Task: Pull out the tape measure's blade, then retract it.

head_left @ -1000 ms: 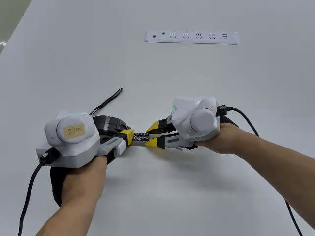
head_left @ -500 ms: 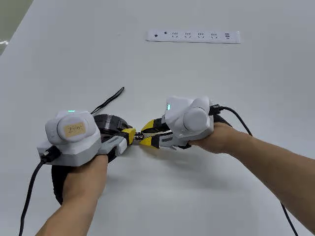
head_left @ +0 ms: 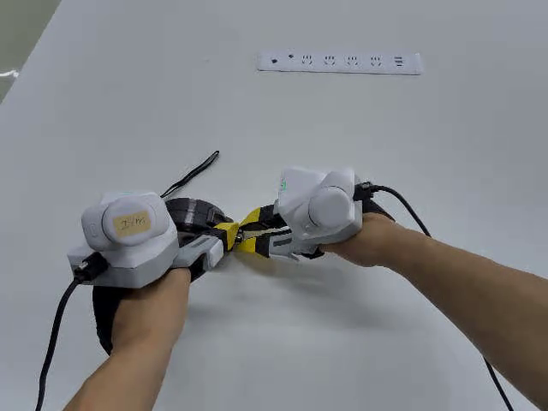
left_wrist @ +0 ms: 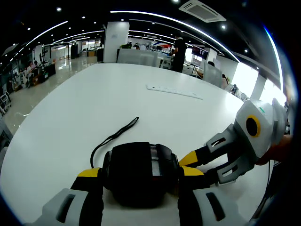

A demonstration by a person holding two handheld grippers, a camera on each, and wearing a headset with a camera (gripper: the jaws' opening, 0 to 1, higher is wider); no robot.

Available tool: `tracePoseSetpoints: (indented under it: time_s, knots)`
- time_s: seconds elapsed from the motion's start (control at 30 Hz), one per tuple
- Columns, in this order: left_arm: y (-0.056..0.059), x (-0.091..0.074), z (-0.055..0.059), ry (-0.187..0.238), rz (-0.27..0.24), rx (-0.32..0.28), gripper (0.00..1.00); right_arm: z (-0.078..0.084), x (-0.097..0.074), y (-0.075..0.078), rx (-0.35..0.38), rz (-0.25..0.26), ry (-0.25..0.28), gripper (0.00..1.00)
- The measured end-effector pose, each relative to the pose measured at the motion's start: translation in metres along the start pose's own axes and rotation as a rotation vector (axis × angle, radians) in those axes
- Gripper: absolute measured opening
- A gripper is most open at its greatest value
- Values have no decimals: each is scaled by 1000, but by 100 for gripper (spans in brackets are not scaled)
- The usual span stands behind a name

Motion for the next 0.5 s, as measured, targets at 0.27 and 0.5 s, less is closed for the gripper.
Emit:
tracePoseSetpoints:
  time_s: [0.27,0.5]
  knots:
    - [0,0,1,6,4,3,62,0,0,-1,-7,-1,-4,12]
    - [0,2,2,4,5,-17,63,0,1,-1,-29,6,-12,13]
Point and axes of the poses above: the centre of the closed fingertips' face, and the gripper's own axes: x roughly forward along the fingers, y roughly to its right, z roughly out of its underside, the point moved 7 cm from there along -x, roughly backward along the fingers, and after that the axes turned 13 degrees about -x, right-handed, at the moved point
